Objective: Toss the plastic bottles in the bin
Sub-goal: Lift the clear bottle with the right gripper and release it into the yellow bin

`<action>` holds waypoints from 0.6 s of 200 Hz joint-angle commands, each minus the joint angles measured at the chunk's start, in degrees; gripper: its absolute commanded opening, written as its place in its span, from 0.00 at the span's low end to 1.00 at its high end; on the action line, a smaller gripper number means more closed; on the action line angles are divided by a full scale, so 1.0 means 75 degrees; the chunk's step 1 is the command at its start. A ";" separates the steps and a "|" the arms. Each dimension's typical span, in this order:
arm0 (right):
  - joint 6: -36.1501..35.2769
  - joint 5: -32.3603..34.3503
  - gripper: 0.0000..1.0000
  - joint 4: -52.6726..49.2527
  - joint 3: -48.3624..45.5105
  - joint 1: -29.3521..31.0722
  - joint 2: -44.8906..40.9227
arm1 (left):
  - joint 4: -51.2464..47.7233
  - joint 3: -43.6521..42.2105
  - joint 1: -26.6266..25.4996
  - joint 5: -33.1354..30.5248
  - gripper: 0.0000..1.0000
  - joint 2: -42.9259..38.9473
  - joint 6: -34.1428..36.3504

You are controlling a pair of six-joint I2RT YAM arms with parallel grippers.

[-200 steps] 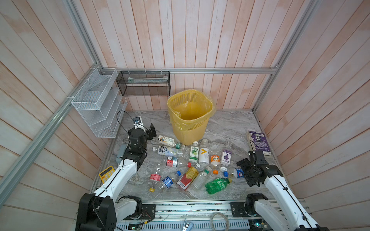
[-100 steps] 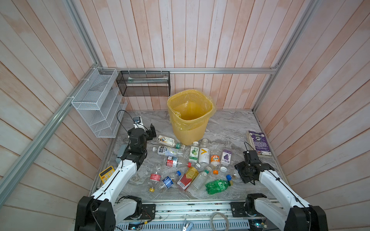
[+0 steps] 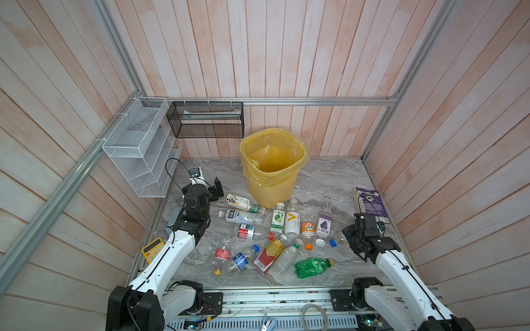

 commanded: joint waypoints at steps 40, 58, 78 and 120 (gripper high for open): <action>-0.3350 0.0712 0.53 0.3604 0.2494 -0.0169 -0.0029 | -0.0195 -0.0016 0.0006 0.0030 1.00 -0.0338 -0.0580; -0.3684 0.0118 0.52 0.4384 0.3332 -0.0170 0.0553 | -0.0343 -0.0052 0.0000 0.0070 1.00 -0.0455 -0.0663; -0.3595 -0.0846 0.51 0.5369 0.4090 -0.0145 0.1339 | -0.0554 -0.0099 0.0001 0.0140 1.00 -0.0560 -0.0783; -0.3785 -0.2298 0.49 0.5621 0.6661 0.1107 0.4211 | -0.1183 -0.0065 -0.0004 0.0266 1.00 -0.0531 -0.1201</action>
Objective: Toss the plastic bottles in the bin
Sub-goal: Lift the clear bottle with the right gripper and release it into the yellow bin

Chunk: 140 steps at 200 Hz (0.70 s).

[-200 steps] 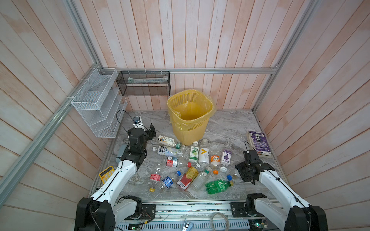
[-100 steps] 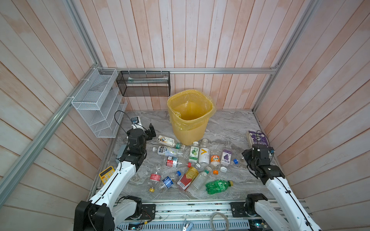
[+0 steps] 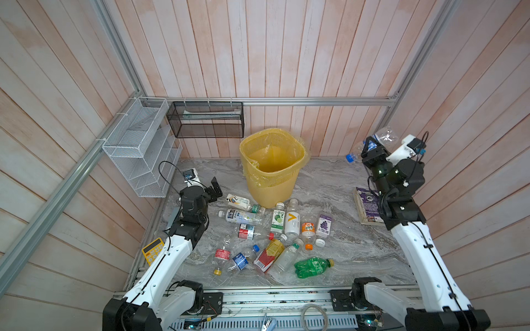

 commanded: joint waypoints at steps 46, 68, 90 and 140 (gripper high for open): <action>-0.1790 -0.2076 0.67 -0.2457 0.5907 0.1970 0.5173 | -0.1127 0.0056 -0.0007 0.0296 1.00 0.0165 -0.0728; -0.2372 -0.1885 0.89 -0.3729 0.7455 0.2034 0.5961 | -0.1410 0.0236 -0.0006 0.0325 1.00 0.0206 -0.0677; -0.2745 -0.1337 0.99 -0.3912 0.7338 0.2040 0.5567 | -0.1446 0.0257 -0.0007 0.0291 1.00 0.0065 -0.0550; -0.2783 -0.0654 1.00 -0.2875 0.4733 0.1878 0.3735 | -0.1488 0.0243 -0.0026 0.0266 1.00 -0.0157 -0.0596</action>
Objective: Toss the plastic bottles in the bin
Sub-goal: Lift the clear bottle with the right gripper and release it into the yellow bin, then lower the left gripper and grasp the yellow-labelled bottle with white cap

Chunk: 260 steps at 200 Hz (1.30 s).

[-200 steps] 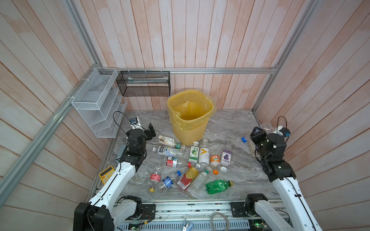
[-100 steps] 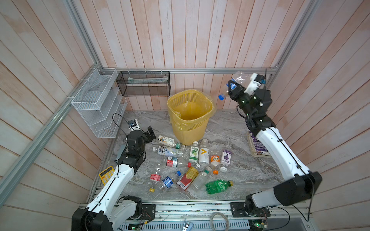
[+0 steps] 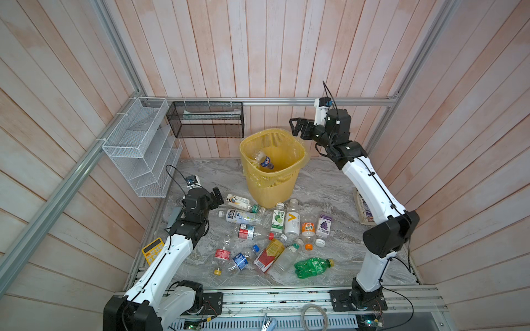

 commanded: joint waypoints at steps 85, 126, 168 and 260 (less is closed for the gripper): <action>0.0286 0.0935 1.00 0.1380 -0.6573 -0.0541 -0.3889 | -0.0206 -0.0272 -0.1285 -0.0386 1.00 -0.0541 -0.0090; 0.0769 0.1035 0.99 0.1279 -0.8529 -0.1099 -0.4980 | -0.0403 -0.0111 -0.3310 -0.1208 1.00 -0.0259 0.0488; 0.0845 0.1239 0.99 0.0995 -0.9326 -0.1598 -0.5785 | -0.1471 0.0301 -0.5350 -0.0722 1.00 0.0481 0.0804; 0.1352 0.1095 0.99 0.1068 -0.9600 -0.1735 -0.5722 | -0.2705 0.0880 -0.6583 0.1670 0.84 0.1816 0.1208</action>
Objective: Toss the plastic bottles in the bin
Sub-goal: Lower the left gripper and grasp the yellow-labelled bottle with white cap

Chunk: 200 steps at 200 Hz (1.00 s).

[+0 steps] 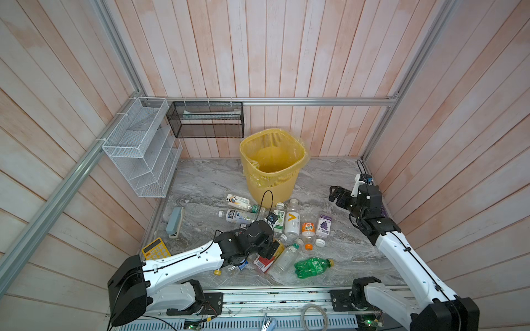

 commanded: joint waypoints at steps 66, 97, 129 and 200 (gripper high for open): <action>0.0335 -0.0010 0.99 0.0056 -0.0281 -0.0039 0.0007 | -0.0683 0.0412 -0.0227 0.0773 0.82 0.1016 0.0291; 0.0335 -0.0018 0.99 0.0054 -0.0270 -0.0039 0.0047 | -0.0760 0.0504 -0.0229 0.0872 0.78 0.1346 0.0333; 0.0347 -0.0026 0.99 0.0066 -0.0293 -0.0036 0.0083 | -0.0748 0.0498 -0.0224 0.0877 0.76 0.1539 0.0344; 0.0359 -0.0041 0.99 0.0078 -0.0341 -0.0045 0.0085 | -0.0644 0.0577 -0.0234 0.0935 0.74 0.1974 0.0371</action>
